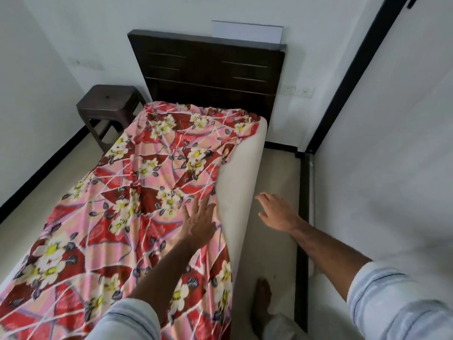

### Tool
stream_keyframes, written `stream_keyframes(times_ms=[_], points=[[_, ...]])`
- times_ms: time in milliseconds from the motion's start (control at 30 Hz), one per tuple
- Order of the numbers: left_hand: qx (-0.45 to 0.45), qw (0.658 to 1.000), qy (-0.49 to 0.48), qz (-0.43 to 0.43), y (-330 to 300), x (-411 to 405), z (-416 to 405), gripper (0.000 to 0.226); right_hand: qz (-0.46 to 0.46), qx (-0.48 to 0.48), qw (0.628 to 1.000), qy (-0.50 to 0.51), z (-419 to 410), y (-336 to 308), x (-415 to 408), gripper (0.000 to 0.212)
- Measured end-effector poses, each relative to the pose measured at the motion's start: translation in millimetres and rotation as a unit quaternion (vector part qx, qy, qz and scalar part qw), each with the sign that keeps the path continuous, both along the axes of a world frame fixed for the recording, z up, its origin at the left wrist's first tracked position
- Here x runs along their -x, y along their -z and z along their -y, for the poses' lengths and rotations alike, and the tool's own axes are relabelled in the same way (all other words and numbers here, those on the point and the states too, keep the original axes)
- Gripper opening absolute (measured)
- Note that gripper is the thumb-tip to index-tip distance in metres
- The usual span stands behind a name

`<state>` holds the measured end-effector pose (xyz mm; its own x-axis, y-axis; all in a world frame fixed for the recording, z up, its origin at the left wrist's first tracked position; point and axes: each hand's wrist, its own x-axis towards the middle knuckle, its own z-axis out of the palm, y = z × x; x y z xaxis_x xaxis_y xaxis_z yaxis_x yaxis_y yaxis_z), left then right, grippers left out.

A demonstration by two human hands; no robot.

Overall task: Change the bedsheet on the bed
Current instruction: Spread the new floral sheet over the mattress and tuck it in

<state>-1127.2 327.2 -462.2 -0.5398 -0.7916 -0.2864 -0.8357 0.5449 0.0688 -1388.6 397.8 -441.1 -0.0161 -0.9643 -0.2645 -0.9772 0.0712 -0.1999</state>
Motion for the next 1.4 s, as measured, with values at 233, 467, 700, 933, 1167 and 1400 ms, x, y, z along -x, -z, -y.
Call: stream_keyframes(times_ms=[233, 467, 700, 933, 1167, 1400], points=[[-0.008, 1.0, -0.021, -0.013, -2.6, 102.3, 118.6, 0.06, -0.013, -0.042, 0.998, -0.034, 133.7, -5.9, 117.7, 0.047], [-0.049, 0.996, -0.07, -0.03, 43.9, 166.4, 223.7, 0.045, -0.014, -0.063, 0.994, -0.092, 273.0, 21.3, 182.7, 0.04], [-0.166, 0.98, -0.11, -0.005, 124.2, 213.3, 328.9, 0.05, 0.011, -0.099, 0.984, -0.151, 400.6, 101.5, 213.5, 0.038], [-0.179, 0.96, -0.211, 0.035, 218.2, 238.5, 372.8, 0.082, 0.036, -0.123, 0.966, -0.227, 490.6, 208.5, 211.0, 0.053], [-0.056, 0.96, -0.274, 0.028, 263.1, 258.9, 383.8, 0.044, 0.07, 0.043, 0.957, -0.278, 525.0, 296.2, 185.3, 0.034], [0.048, 0.954, -0.199, -0.217, 217.4, 302.5, 397.4, 0.012, 0.282, 0.133, 0.926, -0.214, 551.7, 291.0, 247.2, 0.012]])
